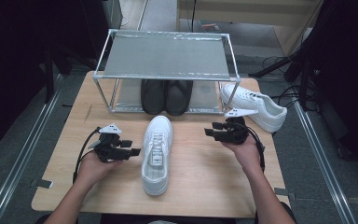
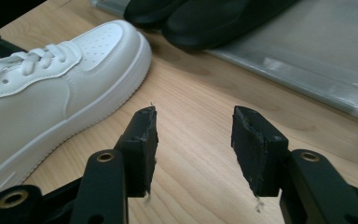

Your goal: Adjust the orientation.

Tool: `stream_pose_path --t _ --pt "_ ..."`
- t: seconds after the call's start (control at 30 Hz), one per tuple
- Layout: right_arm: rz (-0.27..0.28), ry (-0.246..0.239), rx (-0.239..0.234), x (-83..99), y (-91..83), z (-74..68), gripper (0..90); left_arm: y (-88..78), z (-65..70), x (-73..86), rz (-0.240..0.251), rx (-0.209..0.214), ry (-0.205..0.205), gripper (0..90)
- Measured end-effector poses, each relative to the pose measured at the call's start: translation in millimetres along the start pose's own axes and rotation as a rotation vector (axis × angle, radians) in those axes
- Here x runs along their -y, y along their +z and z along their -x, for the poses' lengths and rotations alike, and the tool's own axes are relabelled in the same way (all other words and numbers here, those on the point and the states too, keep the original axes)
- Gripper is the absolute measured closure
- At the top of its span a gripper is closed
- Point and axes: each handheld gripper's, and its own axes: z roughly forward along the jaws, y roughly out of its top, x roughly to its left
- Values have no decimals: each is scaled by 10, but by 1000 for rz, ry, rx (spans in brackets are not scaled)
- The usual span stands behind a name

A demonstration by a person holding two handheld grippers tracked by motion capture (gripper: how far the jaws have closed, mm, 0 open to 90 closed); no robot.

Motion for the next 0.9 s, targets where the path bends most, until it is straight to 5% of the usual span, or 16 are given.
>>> stream_pose_path --t 0.9 --pt "29 109 174 80 -385 716 545 30 16 -1 -12 6 18 407"
